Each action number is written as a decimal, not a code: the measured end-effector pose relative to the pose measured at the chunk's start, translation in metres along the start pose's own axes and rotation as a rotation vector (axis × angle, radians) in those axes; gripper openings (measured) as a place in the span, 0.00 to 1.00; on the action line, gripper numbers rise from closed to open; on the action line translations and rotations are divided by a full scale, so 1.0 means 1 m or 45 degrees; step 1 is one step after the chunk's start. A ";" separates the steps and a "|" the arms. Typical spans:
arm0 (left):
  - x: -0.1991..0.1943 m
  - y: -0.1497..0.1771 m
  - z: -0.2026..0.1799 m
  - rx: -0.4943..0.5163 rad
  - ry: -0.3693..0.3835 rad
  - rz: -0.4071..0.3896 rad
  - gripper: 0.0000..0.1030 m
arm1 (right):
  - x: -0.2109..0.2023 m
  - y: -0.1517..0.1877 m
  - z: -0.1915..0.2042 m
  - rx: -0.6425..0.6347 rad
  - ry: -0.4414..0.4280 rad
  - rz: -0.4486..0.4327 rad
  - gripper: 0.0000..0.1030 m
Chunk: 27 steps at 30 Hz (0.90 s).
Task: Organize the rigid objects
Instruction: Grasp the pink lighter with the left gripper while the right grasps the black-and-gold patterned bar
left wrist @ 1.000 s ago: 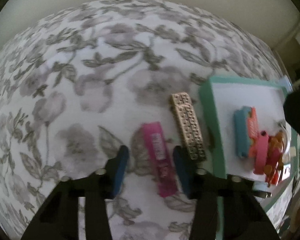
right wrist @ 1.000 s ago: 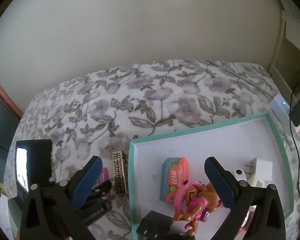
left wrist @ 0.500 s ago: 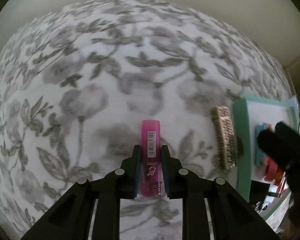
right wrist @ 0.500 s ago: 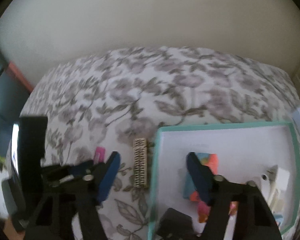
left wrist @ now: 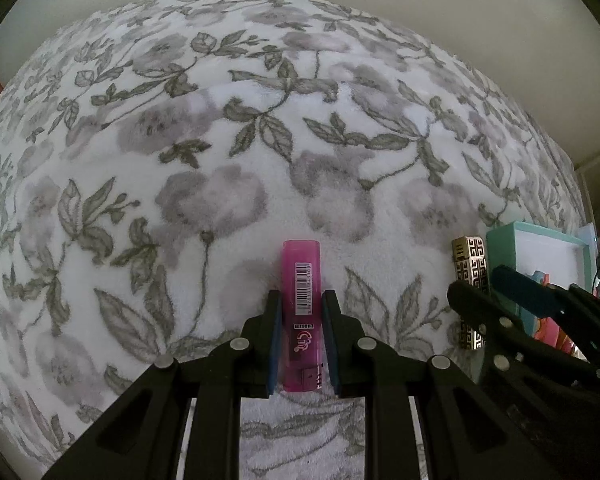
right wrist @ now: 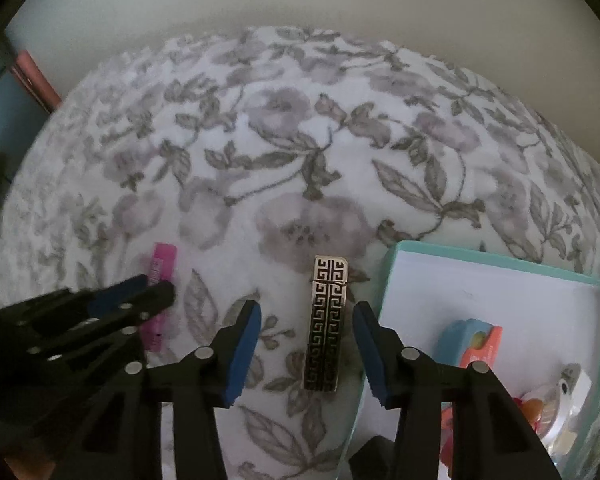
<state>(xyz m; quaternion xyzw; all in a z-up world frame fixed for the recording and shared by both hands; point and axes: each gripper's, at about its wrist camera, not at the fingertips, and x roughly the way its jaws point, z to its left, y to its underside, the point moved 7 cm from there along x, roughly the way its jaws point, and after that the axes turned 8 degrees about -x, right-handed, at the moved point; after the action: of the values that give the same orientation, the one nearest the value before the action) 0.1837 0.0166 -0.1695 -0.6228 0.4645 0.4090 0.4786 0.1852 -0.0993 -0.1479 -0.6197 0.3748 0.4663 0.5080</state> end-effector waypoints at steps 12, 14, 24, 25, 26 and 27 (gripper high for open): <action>0.005 -0.006 -0.009 0.053 -0.052 -0.031 0.20 | 0.021 0.009 0.016 -0.052 0.005 0.057 0.27; 0.006 -0.007 -0.014 0.073 -0.074 -0.058 0.20 | 0.020 0.010 0.015 -0.046 0.011 0.042 0.27; 0.005 -0.003 -0.025 0.065 -0.087 -0.084 0.19 | 0.013 0.024 0.026 -0.022 0.033 -0.001 0.21; 0.003 -0.001 -0.027 0.069 -0.088 -0.089 0.19 | 0.011 0.025 0.027 -0.022 0.024 -0.008 0.21; 0.000 -0.001 -0.028 0.076 -0.090 -0.095 0.19 | 0.008 0.028 0.028 -0.017 0.018 -0.019 0.21; -0.003 0.000 -0.030 0.083 -0.092 -0.103 0.19 | 0.004 0.029 0.028 -0.010 0.013 -0.031 0.21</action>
<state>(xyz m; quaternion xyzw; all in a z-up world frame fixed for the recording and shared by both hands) 0.1851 -0.0117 -0.1604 -0.6101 0.4343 0.3962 0.5312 0.1534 -0.0776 -0.1615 -0.6284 0.3681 0.4586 0.5092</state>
